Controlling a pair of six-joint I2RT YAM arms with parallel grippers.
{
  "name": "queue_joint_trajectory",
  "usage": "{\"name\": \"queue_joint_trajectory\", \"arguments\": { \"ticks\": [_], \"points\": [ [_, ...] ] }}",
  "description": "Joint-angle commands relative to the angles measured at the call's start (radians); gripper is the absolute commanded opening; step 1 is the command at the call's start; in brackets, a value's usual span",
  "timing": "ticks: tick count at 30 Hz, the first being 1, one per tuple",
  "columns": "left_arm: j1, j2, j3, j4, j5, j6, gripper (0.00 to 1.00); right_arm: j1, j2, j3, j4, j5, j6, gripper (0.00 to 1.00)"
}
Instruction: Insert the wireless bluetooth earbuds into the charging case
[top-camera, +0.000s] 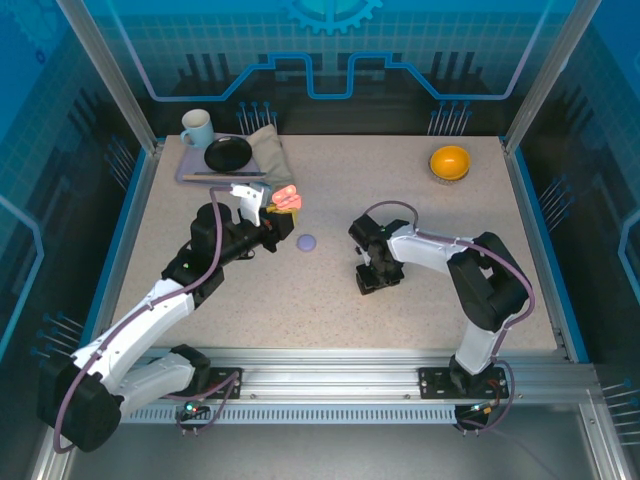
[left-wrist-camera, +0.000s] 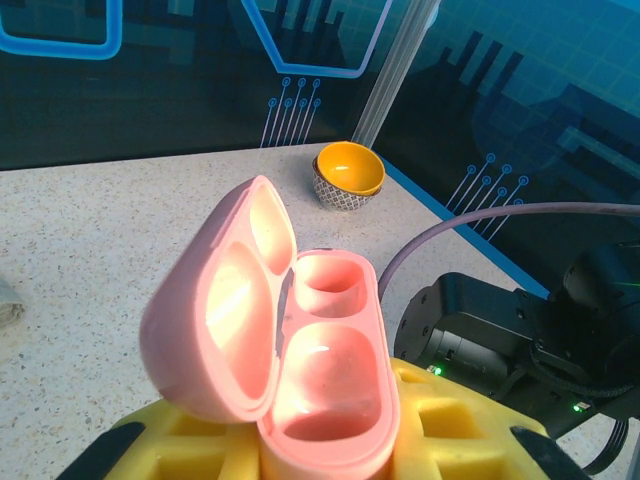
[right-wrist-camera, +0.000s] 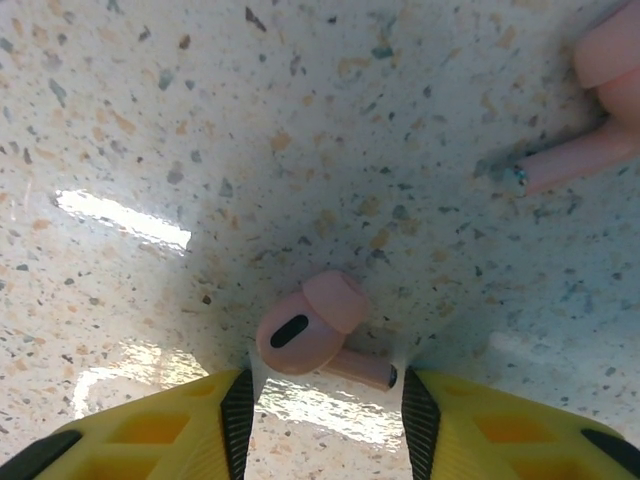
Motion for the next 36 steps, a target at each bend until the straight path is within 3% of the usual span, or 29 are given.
{"name": "queue_joint_trajectory", "arguments": {
  "ticks": [1, 15, 21, 24, 27, 36],
  "points": [
    [-0.009, -0.022, 0.023, 0.037, -0.003, 0.025, 0.0, 0.0, -0.025, -0.015, 0.007, -0.042, 0.017, 0.46],
    [-0.009, -0.035, 0.016, 0.034, -0.011, 0.026, 0.0, 0.083, -0.028, 0.021, -0.011, -0.06, 0.047, 0.44],
    [-0.009, -0.041, 0.016, 0.029, -0.013, 0.026, 0.0, 0.092, -0.071, 0.052, -0.074, 0.01, 0.104, 0.43],
    [-0.009, -0.045, 0.015, 0.031, -0.017, 0.029, 0.0, 0.068, -0.099, 0.078, -0.117, 0.076, 0.178, 0.47],
    [-0.009, -0.043, 0.015, 0.034, -0.017, 0.031, 0.0, 0.05, -0.094, 0.094, -0.123, 0.108, 0.259, 0.57],
    [-0.009, -0.034, 0.019, 0.036, -0.018, 0.034, 0.0, 0.045, 0.014, 0.156, -0.113, 0.126, 0.41, 0.59]
  ]
}}
